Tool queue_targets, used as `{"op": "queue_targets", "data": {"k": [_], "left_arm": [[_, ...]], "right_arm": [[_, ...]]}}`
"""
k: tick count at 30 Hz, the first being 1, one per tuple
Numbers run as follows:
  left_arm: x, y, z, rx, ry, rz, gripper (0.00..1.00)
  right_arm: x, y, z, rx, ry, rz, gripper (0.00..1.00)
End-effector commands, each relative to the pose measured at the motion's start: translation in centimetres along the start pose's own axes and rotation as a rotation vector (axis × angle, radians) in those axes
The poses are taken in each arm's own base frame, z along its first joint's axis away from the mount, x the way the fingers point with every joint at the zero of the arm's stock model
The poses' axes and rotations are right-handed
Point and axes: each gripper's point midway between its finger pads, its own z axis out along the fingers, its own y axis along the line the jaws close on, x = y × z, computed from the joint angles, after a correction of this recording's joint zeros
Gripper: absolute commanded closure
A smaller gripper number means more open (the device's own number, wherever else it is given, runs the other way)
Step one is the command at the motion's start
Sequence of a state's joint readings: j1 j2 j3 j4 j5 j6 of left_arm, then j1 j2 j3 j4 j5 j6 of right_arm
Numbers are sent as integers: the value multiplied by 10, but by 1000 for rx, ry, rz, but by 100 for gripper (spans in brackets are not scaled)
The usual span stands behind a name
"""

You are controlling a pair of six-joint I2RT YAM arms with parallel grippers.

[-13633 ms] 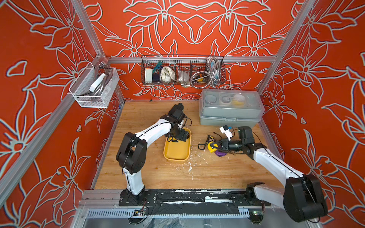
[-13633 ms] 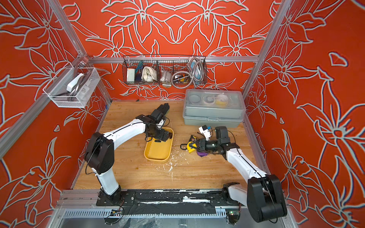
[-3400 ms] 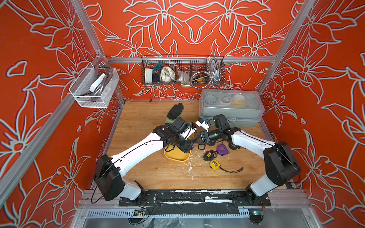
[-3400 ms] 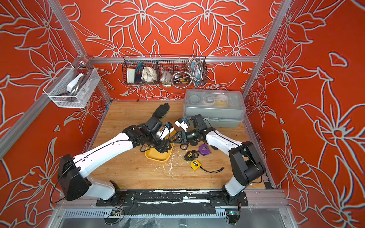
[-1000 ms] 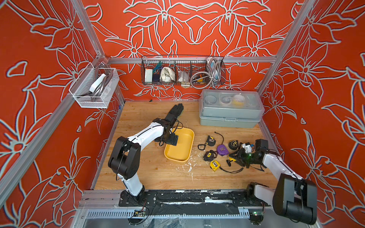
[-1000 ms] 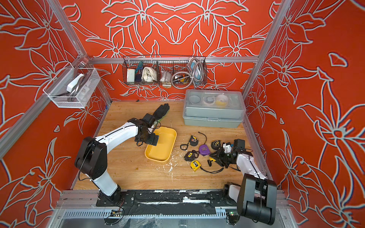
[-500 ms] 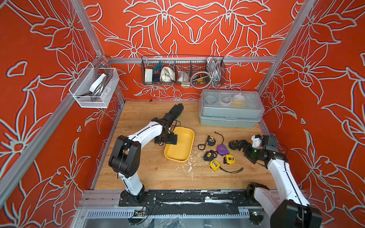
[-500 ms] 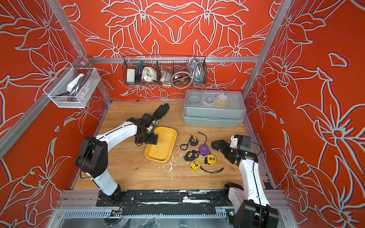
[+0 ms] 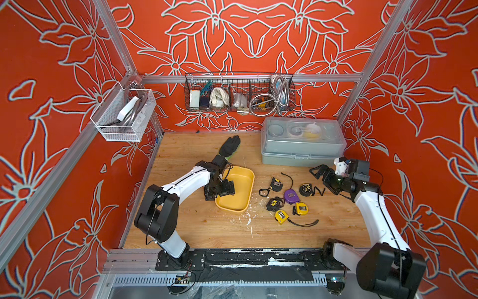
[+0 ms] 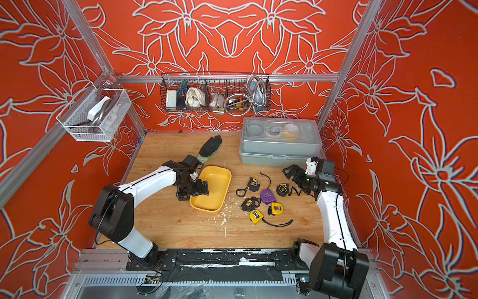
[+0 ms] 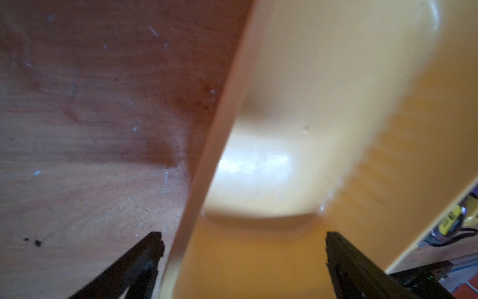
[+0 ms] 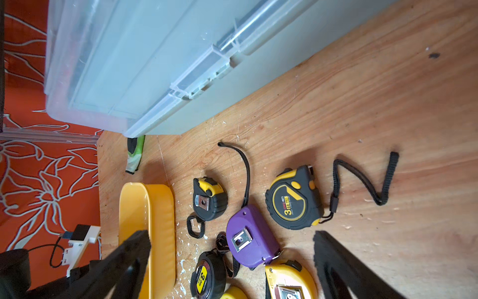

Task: Take the tape measure out of the storage box
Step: Move the storage box to the center of the board.

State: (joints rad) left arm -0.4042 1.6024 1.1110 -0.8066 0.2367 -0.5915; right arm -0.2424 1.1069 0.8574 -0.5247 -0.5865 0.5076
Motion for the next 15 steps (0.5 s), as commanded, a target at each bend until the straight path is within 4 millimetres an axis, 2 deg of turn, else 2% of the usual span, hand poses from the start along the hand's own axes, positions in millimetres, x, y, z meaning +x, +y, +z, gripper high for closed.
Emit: {"op": "queue_targets", "data": {"k": [1, 6, 10, 13, 15], "left_arm": [[6, -28, -8, 101, 9, -43, 1], [7, -54, -15, 152, -10, -20, 1], [10, -75, -17, 210, -9, 23, 1], [7, -73, -17, 140, -37, 65, 1], [-1, -64, -29, 102, -132, 88, 1]], "right_arm": [[-26, 14, -8, -13, -71, -56, 0], [-46, 18, -11, 3, -126, -71, 0], [-52, 13, -13, 47, -138, -107, 0], [-54, 2, -11, 94, -173, -145, 0], [-57, -15, -9, 165, -226, -167, 0]]}}
